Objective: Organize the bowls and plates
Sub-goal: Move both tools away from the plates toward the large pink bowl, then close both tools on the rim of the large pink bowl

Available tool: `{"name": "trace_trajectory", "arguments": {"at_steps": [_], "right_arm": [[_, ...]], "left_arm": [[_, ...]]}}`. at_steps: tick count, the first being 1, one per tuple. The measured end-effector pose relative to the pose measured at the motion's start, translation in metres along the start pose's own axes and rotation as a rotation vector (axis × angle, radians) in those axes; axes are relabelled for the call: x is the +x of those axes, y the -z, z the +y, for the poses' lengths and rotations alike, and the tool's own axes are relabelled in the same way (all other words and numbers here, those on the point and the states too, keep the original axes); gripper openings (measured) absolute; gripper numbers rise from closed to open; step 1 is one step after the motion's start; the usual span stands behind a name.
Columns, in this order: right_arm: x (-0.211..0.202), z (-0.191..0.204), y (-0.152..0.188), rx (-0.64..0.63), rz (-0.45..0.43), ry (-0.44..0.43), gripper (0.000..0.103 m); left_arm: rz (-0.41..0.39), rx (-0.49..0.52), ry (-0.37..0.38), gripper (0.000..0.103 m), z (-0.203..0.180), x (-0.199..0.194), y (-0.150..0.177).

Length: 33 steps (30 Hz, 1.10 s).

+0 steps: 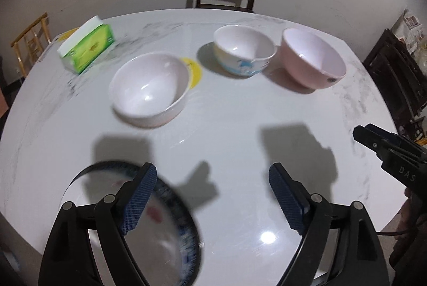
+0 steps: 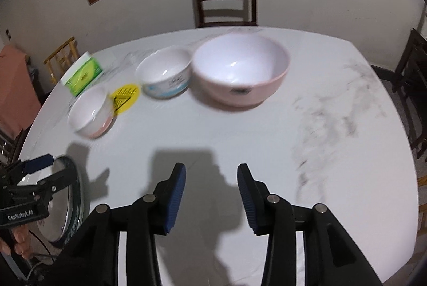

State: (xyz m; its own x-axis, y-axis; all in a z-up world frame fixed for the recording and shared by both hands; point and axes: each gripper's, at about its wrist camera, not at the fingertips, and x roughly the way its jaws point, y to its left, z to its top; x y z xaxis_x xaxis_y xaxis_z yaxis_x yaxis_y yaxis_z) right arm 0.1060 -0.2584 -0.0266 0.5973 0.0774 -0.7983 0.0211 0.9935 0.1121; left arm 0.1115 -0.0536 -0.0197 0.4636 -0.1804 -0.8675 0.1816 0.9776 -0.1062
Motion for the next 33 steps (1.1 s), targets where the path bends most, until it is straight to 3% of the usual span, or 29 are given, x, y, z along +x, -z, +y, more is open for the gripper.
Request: {"name": "trace_trajectory", "arguments": {"at_steps": [5, 12, 17, 24, 30, 33], "right_arm": [[0.006, -0.031, -0.027, 0.088, 0.012, 0.013, 0.047], [0.025, -0.057, -0.067, 0.111, 0.04, 0.055, 0.047], [0.048, -0.07, -0.091, 0.116, 0.078, 0.077, 0.047], [0.081, -0.089, -0.114, 0.175, 0.119, 0.064, 0.047], [0.102, -0.091, -0.118, 0.168, 0.15, 0.072, 0.047], [0.109, -0.091, -0.118, 0.161, 0.161, 0.072, 0.047]], "left_arm": [[-0.03, 0.016, 0.021, 0.084, -0.027, -0.002, -0.035], [-0.03, 0.012, 0.055, 0.084, -0.061, 0.006, -0.084], [-0.008, -0.028, 0.088, 0.083, -0.076, 0.029, -0.122], [0.042, -0.035, 0.094, 0.08, -0.097, 0.066, -0.145], [0.125, -0.089, 0.132, 0.07, -0.105, 0.101, -0.153], [0.158, -0.1, 0.144, 0.058, -0.108, 0.115, -0.153]]}}
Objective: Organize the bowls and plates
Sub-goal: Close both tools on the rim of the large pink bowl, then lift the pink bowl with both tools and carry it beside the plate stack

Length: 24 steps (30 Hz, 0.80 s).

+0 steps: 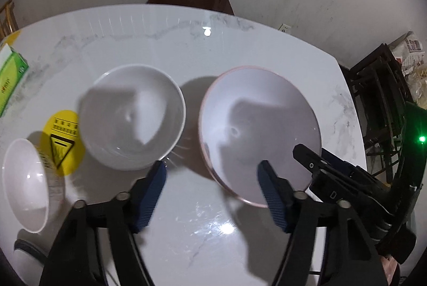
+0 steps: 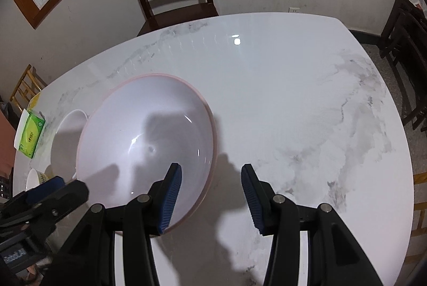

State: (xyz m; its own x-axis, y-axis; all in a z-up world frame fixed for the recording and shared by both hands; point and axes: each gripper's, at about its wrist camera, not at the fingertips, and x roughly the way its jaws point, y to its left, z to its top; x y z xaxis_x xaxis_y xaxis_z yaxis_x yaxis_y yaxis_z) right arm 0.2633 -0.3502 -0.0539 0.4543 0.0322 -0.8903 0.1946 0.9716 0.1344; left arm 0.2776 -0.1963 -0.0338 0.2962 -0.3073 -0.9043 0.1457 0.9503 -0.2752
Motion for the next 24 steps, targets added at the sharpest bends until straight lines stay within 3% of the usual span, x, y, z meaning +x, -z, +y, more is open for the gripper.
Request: {"name": "trace_trajectory", "arguments": {"at_steps": [11, 13, 18, 24], "right_arm": [[0.015, -0.001, 0.001, 0.007, 0.007, -0.014, 0.046], [0.016, 0.0, 0.003, 0.007, 0.004, -0.007, 0.035], [0.022, 0.007, 0.006, 0.011, 0.017, -0.012, 0.017], [0.015, 0.011, 0.015, 0.015, 0.016, -0.003, 0.016]], "left_arm": [[0.04, -0.035, 0.024, 0.028, 0.003, 0.025, -0.003], [0.039, -0.032, 0.038, 0.021, 0.004, 0.027, -0.003], [0.03, -0.013, 0.049, 0.019, 0.004, 0.027, 0.0], [0.031, 0.003, 0.053, 0.019, 0.005, 0.024, 0.009]]}}
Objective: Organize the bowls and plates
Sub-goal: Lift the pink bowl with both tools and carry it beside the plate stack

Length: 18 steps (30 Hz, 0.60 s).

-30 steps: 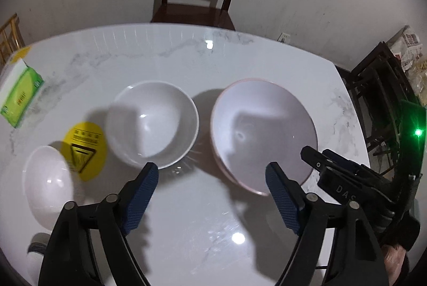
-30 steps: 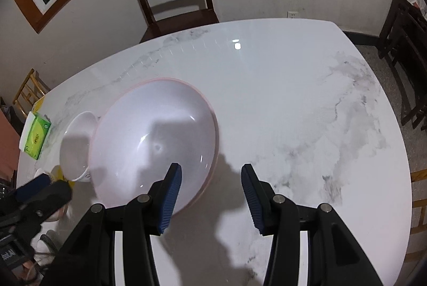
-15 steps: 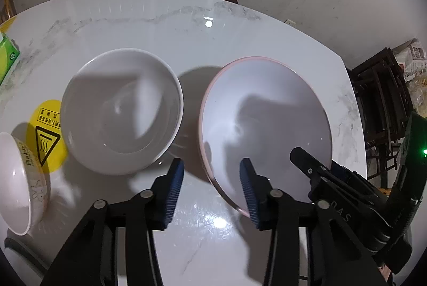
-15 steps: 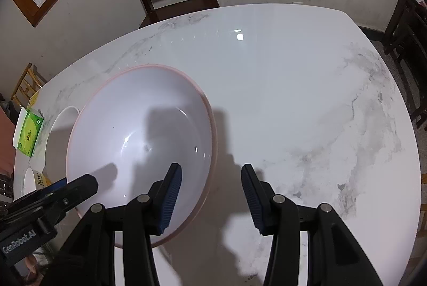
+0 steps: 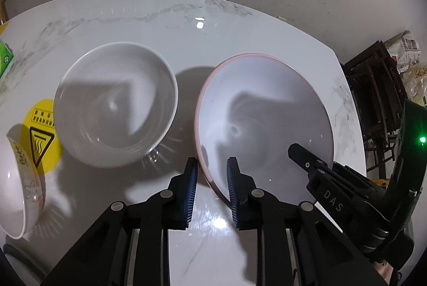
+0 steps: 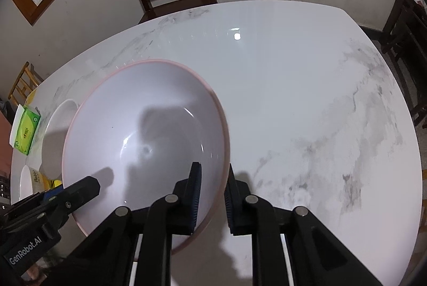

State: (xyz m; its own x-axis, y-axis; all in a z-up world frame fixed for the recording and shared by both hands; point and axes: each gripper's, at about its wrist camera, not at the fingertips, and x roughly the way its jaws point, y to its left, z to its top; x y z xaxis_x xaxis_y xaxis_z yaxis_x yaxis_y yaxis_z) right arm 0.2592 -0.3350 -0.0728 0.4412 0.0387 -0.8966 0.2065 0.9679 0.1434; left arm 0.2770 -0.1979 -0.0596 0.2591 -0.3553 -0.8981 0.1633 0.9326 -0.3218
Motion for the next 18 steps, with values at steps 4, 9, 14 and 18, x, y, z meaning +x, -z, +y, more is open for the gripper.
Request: {"name": "trace_trajectory", "arguments": {"at_steps": [4, 9, 14, 18], "right_arm": [[-0.014, 0.004, 0.014, -0.004, -0.009, 0.004, 0.016], [-0.038, 0.012, 0.04, -0.008, -0.018, -0.002, 0.016], [-0.057, 0.022, 0.075, -0.018, -0.01, -0.014, 0.017], [-0.073, 0.03, 0.103, -0.025, -0.018, -0.03, 0.017]], "left_arm": [[-0.004, 0.018, 0.004, 0.019, 0.001, -0.012, 0.012], [-0.02, 0.05, -0.001, 0.019, 0.005, -0.036, 0.036], [-0.028, 0.066, -0.014, 0.019, 0.014, -0.064, 0.068], [-0.023, 0.068, -0.014, 0.019, 0.023, -0.08, 0.09]]}}
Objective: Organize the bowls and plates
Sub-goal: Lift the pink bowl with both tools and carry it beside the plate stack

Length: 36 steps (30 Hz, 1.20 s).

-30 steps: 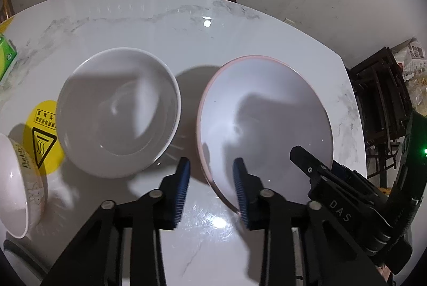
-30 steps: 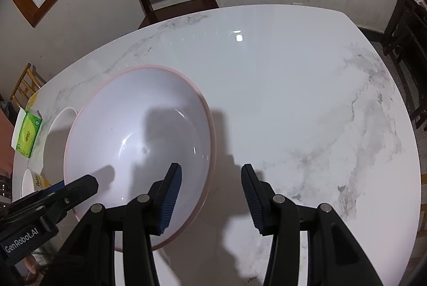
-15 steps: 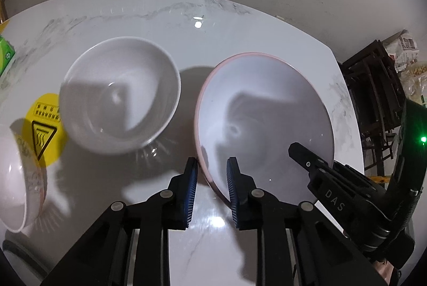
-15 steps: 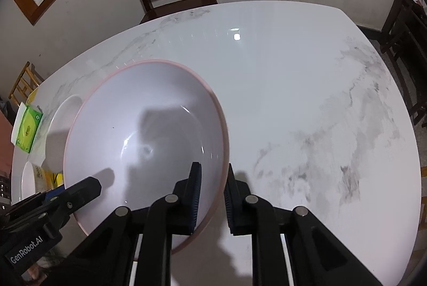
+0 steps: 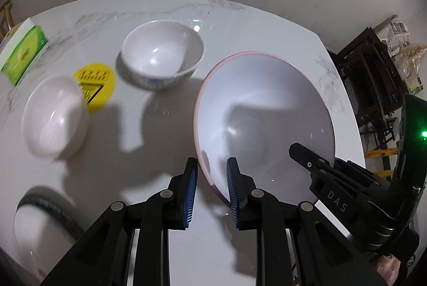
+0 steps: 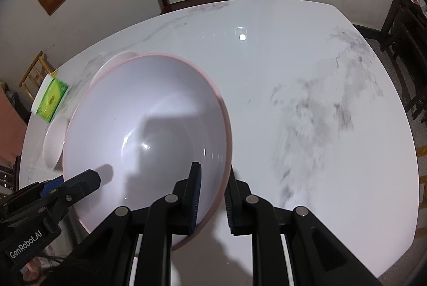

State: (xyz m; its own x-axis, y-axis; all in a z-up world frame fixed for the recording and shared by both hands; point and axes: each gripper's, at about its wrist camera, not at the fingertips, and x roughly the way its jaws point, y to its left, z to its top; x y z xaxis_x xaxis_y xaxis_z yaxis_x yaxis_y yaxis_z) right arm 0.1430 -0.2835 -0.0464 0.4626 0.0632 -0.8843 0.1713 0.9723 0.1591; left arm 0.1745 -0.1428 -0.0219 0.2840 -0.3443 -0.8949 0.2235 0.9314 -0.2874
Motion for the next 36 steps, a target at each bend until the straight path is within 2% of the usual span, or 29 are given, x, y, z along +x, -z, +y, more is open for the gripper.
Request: {"name": "trace_trajectory", "arguments": {"at_steps": [5, 17, 27, 36], "right_arm": [[-0.017, 0.015, 0.032, -0.016, -0.011, -0.008, 0.017], [-0.027, 0.04, 0.084, -0.026, 0.034, -0.035, 0.018], [-0.018, 0.043, 0.118, -0.022, 0.089, -0.048, 0.018], [-0.015, 0.051, 0.13, -0.039, 0.101, -0.046, 0.021]], "left_arm": [[-0.011, -0.008, 0.009, 0.019, 0.013, -0.02, 0.029], [-0.002, -0.056, 0.01, 0.019, 0.04, -0.042, 0.089], [0.031, -0.068, 0.012, 0.019, 0.051, -0.041, 0.119], [0.052, -0.084, 0.01, 0.018, 0.061, -0.035, 0.133]]}}
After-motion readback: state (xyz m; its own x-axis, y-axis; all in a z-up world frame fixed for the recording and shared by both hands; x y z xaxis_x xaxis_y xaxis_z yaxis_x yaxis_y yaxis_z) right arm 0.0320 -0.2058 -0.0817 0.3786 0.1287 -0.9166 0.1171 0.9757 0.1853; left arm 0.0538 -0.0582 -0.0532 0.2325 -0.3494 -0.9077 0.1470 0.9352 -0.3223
